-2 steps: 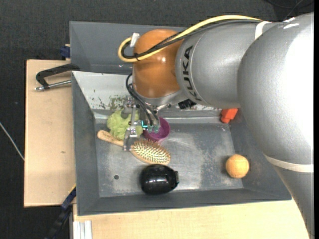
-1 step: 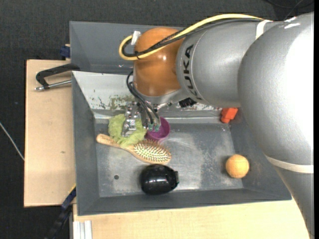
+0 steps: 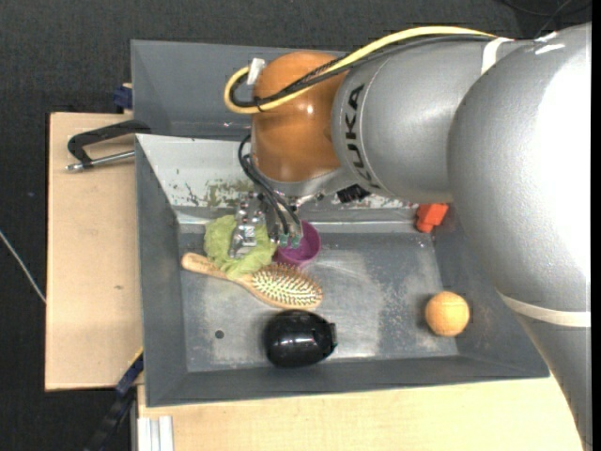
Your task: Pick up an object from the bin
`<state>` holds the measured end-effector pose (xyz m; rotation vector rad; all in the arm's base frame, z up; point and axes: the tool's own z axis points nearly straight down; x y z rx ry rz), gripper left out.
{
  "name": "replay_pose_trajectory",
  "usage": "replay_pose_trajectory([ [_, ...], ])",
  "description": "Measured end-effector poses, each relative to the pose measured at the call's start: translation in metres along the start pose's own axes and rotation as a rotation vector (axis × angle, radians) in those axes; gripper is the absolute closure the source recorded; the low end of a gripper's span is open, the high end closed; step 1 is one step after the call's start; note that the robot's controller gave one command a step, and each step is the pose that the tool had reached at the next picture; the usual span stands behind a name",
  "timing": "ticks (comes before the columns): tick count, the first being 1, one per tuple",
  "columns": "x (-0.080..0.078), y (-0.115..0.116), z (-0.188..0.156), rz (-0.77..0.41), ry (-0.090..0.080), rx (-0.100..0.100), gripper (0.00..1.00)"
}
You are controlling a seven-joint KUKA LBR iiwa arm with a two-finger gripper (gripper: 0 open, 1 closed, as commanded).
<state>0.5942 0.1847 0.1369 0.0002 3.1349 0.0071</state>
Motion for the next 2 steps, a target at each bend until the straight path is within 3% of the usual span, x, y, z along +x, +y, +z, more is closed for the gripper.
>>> replay_pose_trajectory([
  [1, 0.004, 0.006, -0.046, -0.018, 0.008, 0.004, 1.0],
  [2, 0.009, 0.003, -0.114, -0.007, 0.004, 0.002, 1.0],
])
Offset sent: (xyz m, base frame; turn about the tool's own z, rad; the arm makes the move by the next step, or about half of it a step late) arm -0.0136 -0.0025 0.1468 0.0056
